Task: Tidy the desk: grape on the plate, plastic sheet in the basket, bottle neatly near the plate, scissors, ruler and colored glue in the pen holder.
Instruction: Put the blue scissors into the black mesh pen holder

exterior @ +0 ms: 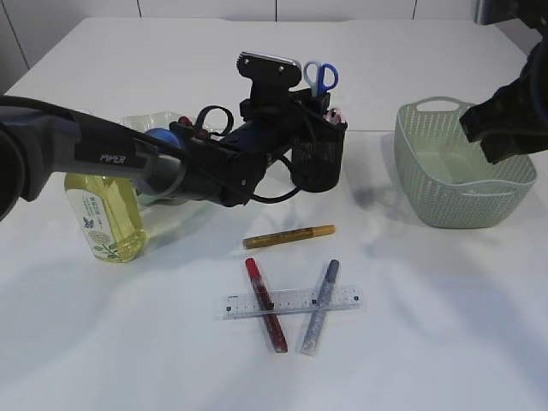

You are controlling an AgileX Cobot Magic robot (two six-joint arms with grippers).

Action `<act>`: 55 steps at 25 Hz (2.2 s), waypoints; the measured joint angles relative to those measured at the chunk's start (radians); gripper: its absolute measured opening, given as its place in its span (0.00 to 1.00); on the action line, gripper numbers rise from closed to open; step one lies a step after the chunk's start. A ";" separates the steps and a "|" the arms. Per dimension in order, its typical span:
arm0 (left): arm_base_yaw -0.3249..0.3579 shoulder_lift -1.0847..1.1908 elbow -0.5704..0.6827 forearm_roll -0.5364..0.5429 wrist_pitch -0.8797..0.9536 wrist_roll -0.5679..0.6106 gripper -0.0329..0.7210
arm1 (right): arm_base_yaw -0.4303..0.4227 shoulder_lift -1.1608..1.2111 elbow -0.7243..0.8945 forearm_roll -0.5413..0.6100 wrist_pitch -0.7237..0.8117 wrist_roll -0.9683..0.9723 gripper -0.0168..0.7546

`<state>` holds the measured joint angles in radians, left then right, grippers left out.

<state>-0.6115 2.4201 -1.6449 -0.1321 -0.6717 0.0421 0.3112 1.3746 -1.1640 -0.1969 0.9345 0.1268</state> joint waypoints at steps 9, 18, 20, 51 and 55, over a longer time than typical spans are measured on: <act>0.000 0.000 0.000 -0.001 0.010 0.000 0.32 | 0.000 0.000 0.000 -0.002 0.000 0.000 0.33; 0.000 0.000 0.000 -0.002 0.034 0.000 0.32 | 0.000 0.000 0.000 -0.002 0.000 0.002 0.33; 0.000 0.000 0.000 -0.002 0.036 0.000 0.33 | 0.000 0.000 0.000 -0.002 0.000 0.002 0.33; 0.000 -0.037 0.000 -0.002 0.176 0.000 0.36 | 0.000 0.000 0.000 -0.002 0.000 0.002 0.33; 0.000 -0.111 0.000 -0.002 0.406 0.000 0.36 | 0.000 0.000 0.000 -0.002 0.000 0.002 0.33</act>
<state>-0.6115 2.3087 -1.6449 -0.1343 -0.2661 0.0421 0.3112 1.3746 -1.1640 -0.1989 0.9345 0.1289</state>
